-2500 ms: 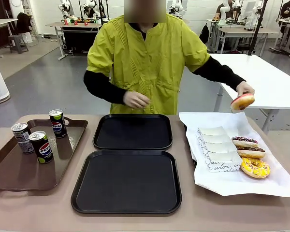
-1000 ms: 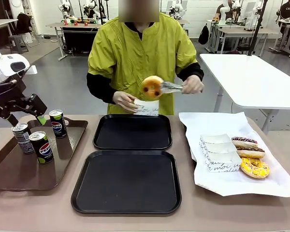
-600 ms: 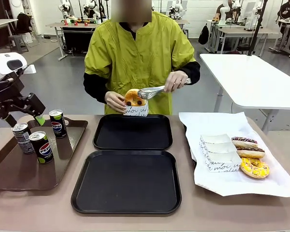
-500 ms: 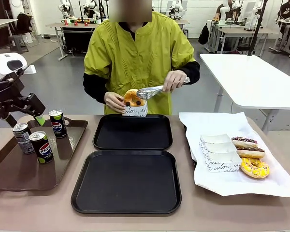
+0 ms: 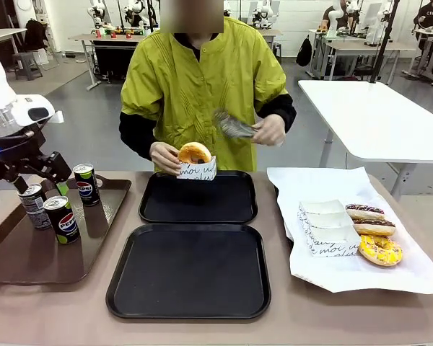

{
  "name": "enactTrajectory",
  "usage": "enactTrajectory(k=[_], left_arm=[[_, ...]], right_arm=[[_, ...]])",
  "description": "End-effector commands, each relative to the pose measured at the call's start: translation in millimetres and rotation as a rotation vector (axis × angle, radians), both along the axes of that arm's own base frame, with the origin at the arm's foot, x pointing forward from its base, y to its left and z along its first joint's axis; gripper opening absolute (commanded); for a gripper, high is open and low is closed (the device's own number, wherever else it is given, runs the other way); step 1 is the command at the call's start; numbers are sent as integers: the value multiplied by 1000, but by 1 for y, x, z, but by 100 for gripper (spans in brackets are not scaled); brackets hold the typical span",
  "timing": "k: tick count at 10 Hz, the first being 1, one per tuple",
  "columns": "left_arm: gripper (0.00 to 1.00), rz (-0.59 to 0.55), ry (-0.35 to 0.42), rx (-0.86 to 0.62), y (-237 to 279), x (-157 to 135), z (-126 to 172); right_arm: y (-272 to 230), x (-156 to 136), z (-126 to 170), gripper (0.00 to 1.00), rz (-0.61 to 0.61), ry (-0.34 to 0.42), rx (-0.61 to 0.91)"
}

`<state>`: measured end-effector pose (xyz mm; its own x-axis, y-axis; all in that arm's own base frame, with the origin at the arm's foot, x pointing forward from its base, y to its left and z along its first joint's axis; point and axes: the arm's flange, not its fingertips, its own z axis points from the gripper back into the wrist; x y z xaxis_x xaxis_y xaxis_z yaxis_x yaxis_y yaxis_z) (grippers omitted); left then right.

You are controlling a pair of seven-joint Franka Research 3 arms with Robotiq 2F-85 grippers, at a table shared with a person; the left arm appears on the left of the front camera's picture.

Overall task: Set up donuts and drinks on trays.
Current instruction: Pick up one Pepsi coke and place it on the Flat Tray.

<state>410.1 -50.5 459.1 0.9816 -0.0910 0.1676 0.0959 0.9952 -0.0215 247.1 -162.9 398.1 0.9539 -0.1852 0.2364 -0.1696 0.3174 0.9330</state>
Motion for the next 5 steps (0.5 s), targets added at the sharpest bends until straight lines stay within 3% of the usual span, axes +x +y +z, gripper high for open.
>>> enactTrajectory(k=[1,5], left_arm=[[100,63,30,21,-4,23,-11],[100,201,24,-20,-1,36,-33]], right_arm=[[-1,3,0,100,-4,-30,18],[-1,3,0,100,-4,-30,18]])
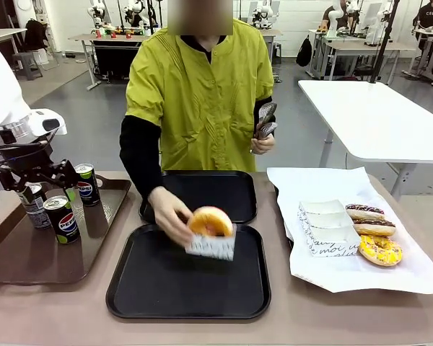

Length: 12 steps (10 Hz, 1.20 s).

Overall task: Set up donuts and drinks on trays.
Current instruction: Pick up one Pepsi coke and place it on the Flat Tray.

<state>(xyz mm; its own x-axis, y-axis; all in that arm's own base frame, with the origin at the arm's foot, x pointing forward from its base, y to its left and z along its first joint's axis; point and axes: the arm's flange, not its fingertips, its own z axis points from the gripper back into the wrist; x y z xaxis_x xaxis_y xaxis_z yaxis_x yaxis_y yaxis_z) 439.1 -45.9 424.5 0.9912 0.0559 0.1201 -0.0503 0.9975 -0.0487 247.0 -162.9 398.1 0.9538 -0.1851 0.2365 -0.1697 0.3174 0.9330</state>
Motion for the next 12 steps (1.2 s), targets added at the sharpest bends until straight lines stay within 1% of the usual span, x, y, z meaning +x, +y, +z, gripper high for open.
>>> enactTrajectory(k=[1,4,6,8,11,12], left_arm=[[100,65,-16,23,-9,11,-2],[100,84,-2,31,-8,8,-13],[100,54,30,57,-8,13,-18],[100,50,43,47,-4,12,-28],[100,31,58,47,-8,21,-39],[100,32,62,50,-8,18,-43]], right_arm=[[-1,3,0,100,-4,-30,18],[-1,3,0,100,-4,-30,18],[-1,3,0,100,-4,-30,18],[-1,3,0,100,-4,-30,18],[-1,3,0,100,-4,-30,18],[-1,3,0,100,-4,-30,18]])
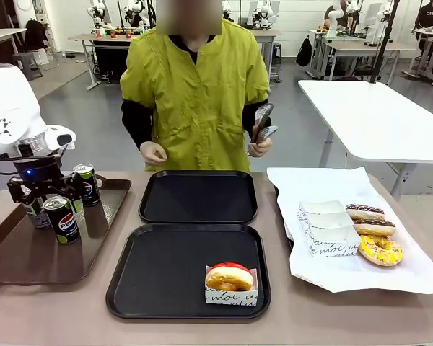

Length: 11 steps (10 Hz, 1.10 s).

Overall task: Set up donuts and drinks on trays.
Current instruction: Pick up one Pepsi coke and place it on the Flat Tray.

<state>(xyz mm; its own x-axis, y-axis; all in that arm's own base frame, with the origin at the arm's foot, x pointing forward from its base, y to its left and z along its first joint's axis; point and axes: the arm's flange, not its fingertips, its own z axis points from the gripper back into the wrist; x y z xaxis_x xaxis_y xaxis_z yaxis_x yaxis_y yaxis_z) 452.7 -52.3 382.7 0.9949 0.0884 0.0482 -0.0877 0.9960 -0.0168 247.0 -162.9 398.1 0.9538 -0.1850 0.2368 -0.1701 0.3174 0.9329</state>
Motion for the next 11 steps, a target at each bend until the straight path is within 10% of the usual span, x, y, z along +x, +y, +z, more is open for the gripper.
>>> enactTrajectory(k=[1,6,9,11], left_arm=[[100,-4,-8,26,-2,1,-4],[100,-23,-1,16,-5,-3,-6],[13,-32,-9,0,-7,0,-5],[0,-28,-19,-6,-5,-2,0]], right_arm=[[-1,3,0,100,-4,-29,19],[-1,3,0,100,-4,-29,19],[-1,3,0,100,-4,-29,19],[-1,3,0,100,-4,-29,19]])
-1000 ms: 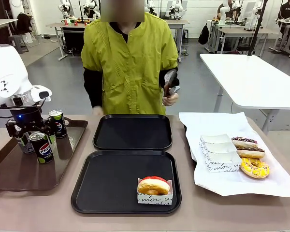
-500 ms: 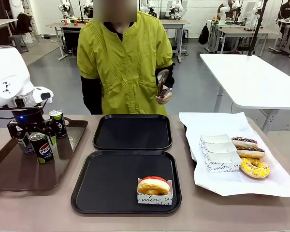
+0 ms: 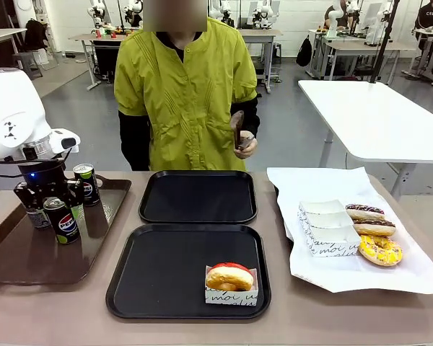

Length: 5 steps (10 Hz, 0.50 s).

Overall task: Set up donuts and drinks on trays.
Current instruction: Pick up one Pepsi coke and place it on the Flat Tray.

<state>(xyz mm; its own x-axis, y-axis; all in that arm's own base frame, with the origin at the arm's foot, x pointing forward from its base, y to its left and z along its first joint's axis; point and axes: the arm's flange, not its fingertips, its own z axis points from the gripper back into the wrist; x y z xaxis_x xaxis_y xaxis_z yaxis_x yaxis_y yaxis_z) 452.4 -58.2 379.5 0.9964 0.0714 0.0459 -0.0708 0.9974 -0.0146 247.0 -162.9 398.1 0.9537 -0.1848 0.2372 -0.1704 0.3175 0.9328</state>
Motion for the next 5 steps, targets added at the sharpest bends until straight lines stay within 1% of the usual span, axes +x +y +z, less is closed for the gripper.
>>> enactTrajectory(k=[1,2,3,4,5], left_arm=[[0,-13,-21,-6,0,-1,4],[13,-12,-19,-3,-1,-1,5],[5,-10,-21,-1,-1,-3,5],[0,-3,-2,6,-2,-4,9],[0,-27,18,-16,-7,-11,28]], right_arm=[[-1,3,0,100,-4,-29,19],[-1,3,0,100,-4,-29,19],[-1,3,0,100,-4,-29,19],[-1,3,0,100,-4,-29,19],[-1,3,0,100,-4,-29,19]])
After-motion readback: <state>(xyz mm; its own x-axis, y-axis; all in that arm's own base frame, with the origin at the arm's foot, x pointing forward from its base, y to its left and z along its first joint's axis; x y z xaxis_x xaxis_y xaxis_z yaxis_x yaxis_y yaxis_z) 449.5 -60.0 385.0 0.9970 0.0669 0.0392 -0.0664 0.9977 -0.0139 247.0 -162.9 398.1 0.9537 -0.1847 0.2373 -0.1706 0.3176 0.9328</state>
